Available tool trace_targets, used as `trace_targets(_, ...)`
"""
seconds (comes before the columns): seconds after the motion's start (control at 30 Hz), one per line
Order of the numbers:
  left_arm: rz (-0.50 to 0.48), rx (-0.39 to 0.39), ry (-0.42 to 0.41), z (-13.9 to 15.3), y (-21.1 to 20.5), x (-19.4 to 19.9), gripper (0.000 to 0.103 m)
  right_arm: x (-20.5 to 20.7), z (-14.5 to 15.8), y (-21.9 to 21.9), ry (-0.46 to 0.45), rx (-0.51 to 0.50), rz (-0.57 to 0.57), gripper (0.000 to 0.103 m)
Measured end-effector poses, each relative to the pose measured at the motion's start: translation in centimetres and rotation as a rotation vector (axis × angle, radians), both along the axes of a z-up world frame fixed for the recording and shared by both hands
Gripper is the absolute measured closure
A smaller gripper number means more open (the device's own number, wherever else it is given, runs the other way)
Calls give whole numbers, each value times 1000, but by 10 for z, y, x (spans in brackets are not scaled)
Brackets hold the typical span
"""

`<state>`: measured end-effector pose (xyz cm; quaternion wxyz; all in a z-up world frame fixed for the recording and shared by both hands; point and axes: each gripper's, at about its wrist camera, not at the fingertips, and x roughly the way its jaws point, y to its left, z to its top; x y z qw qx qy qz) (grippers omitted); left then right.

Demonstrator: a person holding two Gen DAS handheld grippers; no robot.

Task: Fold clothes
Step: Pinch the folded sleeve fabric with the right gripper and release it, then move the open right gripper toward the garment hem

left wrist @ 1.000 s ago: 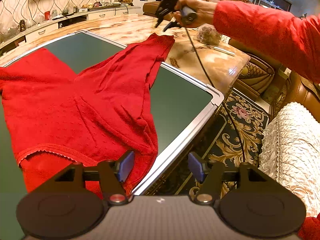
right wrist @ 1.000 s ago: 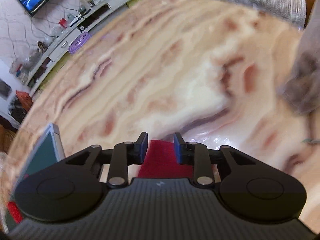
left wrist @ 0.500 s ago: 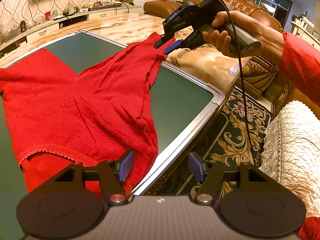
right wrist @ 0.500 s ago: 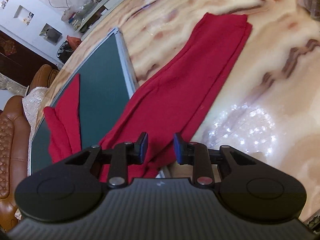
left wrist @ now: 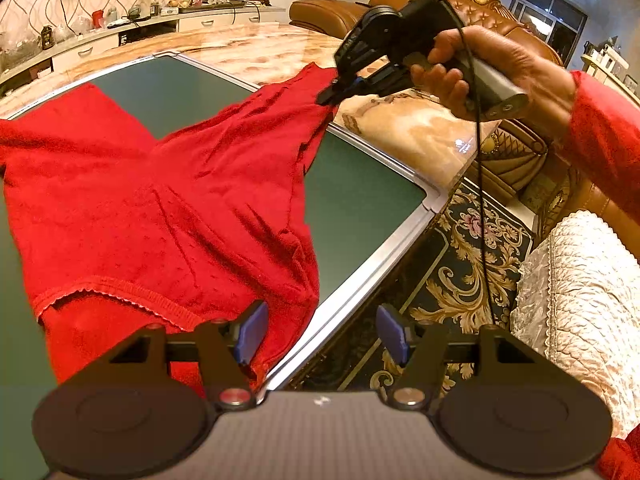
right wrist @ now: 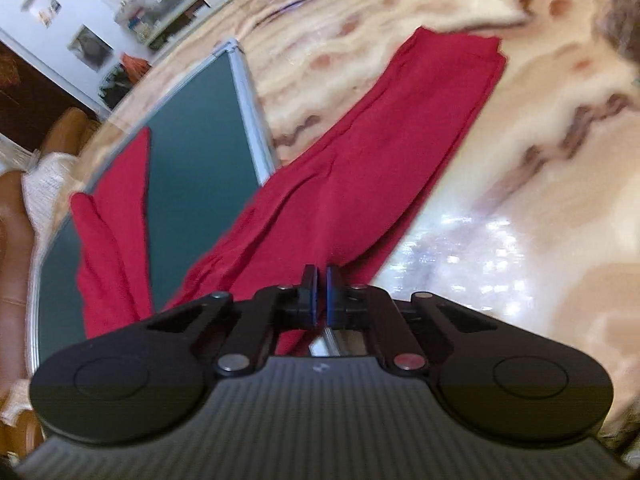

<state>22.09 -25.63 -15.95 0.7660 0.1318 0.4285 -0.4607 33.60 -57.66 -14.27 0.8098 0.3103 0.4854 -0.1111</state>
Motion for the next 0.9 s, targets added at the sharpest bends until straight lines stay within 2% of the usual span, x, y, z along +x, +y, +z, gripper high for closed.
trace_targets(0.1,2,-1,2,0,1,0,37,-7,10,4,13,-59,0,97)
trace_targets(0.17,-1,0,2,0,2,0,37,-7,6,4,27,-42,17,96)
trace_targets(0.23,-2,2,2,0,2,0,37,-7,0,2,38,-23,10,91)
trace_targets(0.33,-4,10,3,1,5,-1,37,-11,0,7,40,-43,22,75)
trace_targets(0.43,-6,16,1,2,9,-3,37,-18,5,17,25,-64,50,75)
trace_targets(0.6,13,9,11,3,14,-2,37,-42,8,73,-6,161,236,75)
trace_targets(0.73,31,16,2,6,21,-5,37,-56,2,111,6,306,305,75)
trace_targets(0.8,44,13,0,9,28,-6,37,-62,-1,123,35,350,317,75)
trace_targets(0.9,66,2,-1,14,40,-7,37,-71,-5,134,74,349,299,75)
